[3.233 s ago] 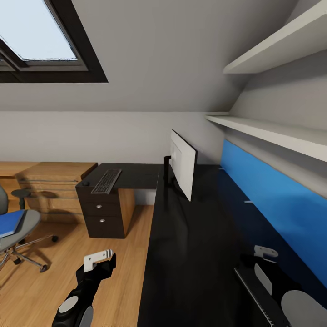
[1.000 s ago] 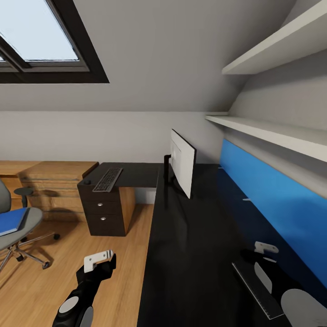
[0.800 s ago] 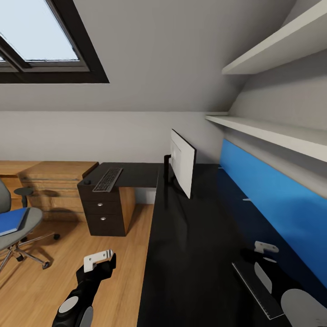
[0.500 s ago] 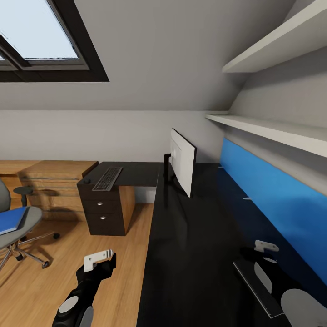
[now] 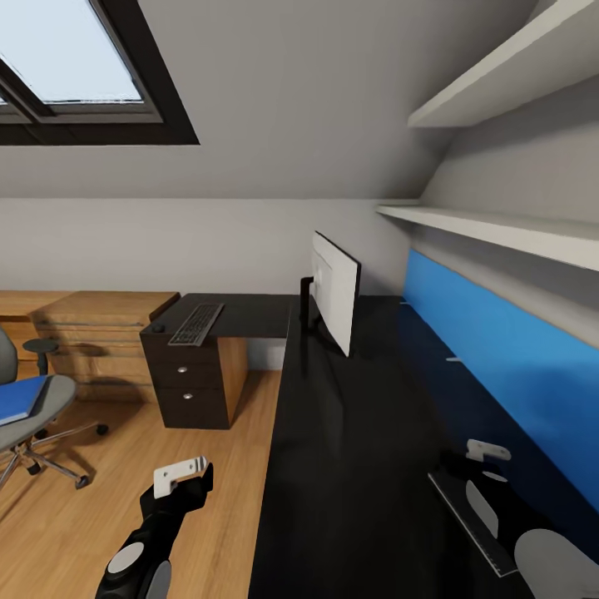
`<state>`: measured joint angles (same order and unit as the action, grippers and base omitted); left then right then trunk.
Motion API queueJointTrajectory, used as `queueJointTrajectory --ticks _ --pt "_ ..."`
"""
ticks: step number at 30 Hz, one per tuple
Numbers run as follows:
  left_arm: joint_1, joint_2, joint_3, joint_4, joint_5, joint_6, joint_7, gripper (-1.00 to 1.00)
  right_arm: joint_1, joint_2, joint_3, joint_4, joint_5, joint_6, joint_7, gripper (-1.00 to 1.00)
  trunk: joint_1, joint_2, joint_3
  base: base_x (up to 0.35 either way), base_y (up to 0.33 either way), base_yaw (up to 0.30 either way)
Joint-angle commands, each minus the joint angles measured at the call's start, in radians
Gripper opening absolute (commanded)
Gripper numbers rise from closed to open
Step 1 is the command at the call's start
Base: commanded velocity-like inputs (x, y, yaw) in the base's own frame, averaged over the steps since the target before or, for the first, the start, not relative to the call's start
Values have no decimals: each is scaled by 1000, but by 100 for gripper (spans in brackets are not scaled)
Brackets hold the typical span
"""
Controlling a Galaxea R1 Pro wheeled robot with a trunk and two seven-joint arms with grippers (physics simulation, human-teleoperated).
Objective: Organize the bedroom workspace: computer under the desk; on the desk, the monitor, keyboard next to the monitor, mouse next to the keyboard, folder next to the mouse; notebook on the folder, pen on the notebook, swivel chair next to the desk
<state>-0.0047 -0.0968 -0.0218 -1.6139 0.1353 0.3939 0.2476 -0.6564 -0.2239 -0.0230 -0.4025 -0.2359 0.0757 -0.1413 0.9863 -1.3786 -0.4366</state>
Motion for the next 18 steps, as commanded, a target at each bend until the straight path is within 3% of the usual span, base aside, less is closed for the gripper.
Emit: queueJointTrajectory --ticks 1,18 --pt "-1 0 -2 -1 10 3 9 100 0 0 0 -2 -5 6 -3 100 4 -8 -4 0 0 0" --pt "-1 2 6 -3 9 4 9 100 0 1 -2 2 -7 17 -2 100 4 -8 -4 0 0 0"
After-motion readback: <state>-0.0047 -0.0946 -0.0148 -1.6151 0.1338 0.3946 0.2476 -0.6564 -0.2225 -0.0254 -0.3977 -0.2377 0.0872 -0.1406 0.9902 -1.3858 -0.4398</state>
